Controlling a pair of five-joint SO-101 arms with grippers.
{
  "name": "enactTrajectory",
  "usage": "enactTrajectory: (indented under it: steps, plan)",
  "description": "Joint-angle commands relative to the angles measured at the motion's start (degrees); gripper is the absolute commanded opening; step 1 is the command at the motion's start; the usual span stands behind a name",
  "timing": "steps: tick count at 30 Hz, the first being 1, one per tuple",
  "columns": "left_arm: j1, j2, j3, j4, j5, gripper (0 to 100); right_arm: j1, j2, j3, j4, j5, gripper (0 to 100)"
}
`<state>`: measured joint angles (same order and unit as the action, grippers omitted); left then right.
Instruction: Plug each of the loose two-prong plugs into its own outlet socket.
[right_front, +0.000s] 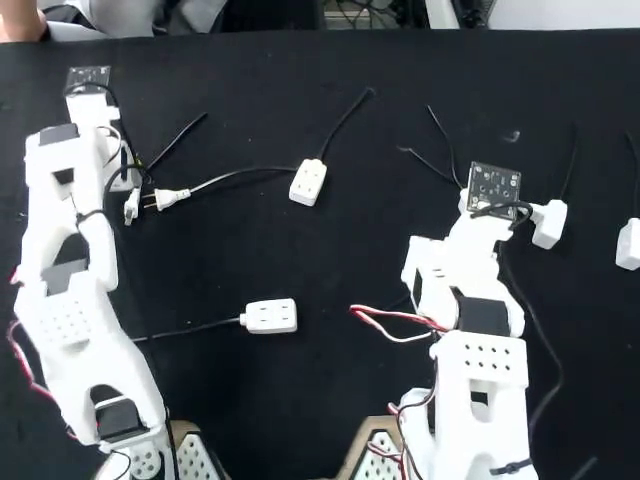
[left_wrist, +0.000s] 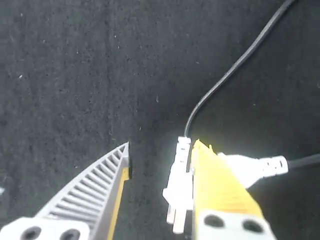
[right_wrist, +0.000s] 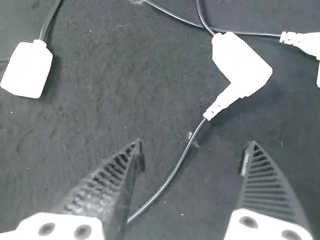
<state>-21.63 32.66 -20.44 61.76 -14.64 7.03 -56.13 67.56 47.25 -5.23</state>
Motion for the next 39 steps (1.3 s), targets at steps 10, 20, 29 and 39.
enactTrajectory:
  steps: [10, 20, 29, 39]
  plan:
    - [0.3, 12.4, -17.8, 9.7, -5.5, 20, -0.5, -1.6, -0.5, -1.3, 0.7, 30.0]
    - [0.1, 10.7, -19.9, 14.5, -1.5, 3, -0.4, -1.6, -0.5, -1.3, 0.7, 30.0]
    - [0.8, -3.6, -26.2, 35.6, -4.8, 3, -0.4, -1.6, -0.5, -1.3, 0.7, 30.0]
    - [13.8, -16.2, -9.4, 39.0, -6.2, 3, 5.3, -2.0, -1.3, -1.2, 0.1, 30.0]
